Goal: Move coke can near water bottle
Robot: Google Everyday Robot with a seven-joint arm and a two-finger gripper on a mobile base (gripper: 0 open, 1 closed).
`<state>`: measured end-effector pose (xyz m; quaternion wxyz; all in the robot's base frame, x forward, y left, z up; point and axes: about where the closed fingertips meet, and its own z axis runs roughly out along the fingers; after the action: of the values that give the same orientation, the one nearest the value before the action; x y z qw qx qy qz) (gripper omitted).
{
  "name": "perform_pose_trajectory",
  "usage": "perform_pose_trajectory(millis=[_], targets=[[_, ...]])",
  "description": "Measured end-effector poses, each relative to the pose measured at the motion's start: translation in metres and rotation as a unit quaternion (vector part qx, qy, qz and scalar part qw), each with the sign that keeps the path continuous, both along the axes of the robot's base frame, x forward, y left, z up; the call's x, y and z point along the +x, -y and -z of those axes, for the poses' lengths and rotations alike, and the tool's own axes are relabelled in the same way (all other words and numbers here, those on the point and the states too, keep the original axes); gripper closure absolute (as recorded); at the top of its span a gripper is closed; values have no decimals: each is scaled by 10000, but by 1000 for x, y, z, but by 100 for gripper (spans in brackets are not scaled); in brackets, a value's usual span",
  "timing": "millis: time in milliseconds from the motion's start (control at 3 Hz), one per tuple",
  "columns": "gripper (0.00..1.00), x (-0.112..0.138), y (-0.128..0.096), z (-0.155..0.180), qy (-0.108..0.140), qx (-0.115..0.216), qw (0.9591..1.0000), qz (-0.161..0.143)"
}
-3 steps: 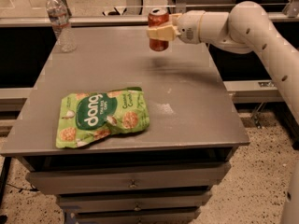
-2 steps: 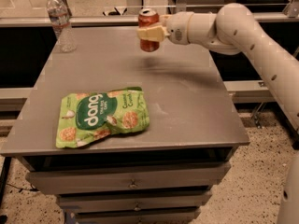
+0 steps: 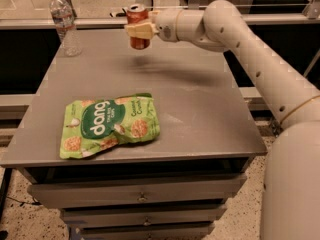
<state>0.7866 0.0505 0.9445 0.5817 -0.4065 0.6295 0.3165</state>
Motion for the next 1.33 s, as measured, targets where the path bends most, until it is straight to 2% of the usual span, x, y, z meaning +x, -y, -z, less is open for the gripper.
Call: perform_pose_trajectory(millis=[333, 667, 1333], targets=[[100, 21, -35, -6, 102, 54, 9997, -221], [100, 28, -72, -9, 121, 58, 9988, -478], [100, 14, -117, 8, -12, -227, 9972, -718]])
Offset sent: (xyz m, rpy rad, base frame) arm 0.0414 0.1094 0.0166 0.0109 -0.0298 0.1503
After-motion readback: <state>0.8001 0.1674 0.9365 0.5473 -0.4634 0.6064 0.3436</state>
